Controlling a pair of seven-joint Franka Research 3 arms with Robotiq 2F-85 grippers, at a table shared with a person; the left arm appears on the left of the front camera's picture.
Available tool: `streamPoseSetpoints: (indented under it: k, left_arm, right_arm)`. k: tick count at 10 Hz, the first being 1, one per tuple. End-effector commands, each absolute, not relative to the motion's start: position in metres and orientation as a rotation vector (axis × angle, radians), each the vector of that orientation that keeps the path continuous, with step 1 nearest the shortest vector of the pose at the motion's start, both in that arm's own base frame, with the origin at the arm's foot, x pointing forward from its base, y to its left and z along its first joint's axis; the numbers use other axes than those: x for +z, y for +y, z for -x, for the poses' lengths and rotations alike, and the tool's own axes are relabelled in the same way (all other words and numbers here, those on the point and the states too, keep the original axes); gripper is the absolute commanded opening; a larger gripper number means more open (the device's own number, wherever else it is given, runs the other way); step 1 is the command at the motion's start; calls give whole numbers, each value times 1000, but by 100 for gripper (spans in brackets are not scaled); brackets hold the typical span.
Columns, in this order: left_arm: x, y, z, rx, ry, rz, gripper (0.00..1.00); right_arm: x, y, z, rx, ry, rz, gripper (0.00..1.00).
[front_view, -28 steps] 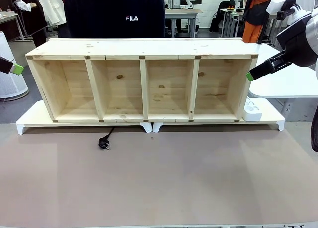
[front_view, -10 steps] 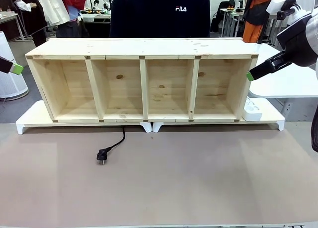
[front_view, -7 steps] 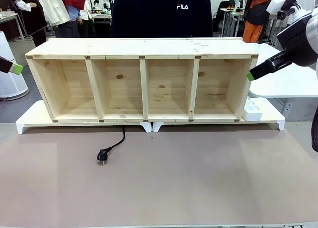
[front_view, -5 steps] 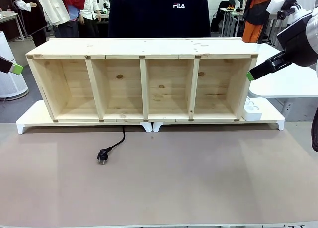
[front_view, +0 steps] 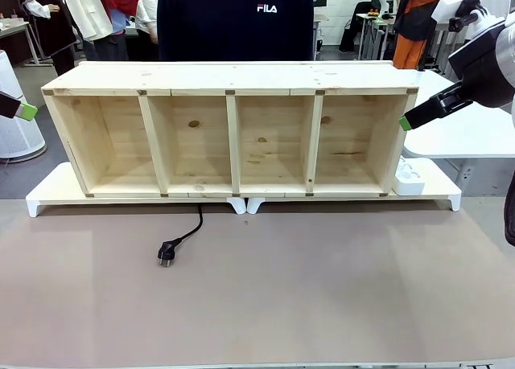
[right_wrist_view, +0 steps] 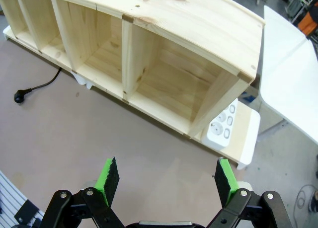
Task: Perform cable management.
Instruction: When the cord part of the Power Cable appears at the lower middle area of the table and stops, grasp the cord part of the Power Cable.
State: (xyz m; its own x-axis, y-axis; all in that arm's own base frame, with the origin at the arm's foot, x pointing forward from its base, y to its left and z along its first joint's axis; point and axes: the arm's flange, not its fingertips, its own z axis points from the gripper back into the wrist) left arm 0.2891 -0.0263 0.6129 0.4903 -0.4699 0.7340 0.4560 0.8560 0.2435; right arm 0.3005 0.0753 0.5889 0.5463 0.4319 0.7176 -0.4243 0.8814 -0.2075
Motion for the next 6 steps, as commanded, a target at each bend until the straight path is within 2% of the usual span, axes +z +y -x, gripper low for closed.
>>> streamPoseSetpoints:
  k: [1, 3, 6]
  left_arm:
    - [613, -27, -292, -560, -909, -18, 100]
    - [613, -27, -292, -560, -909, -18, 100]
    - [613, -27, -292, -560, -909, -18, 100]
  right_arm:
    - [589, 76, -301, 508, -856, 12, 100]
    - [589, 75, -300, 507, -853, 10, 100]
    - [620, 154, -307, 490, -781, 23, 100]
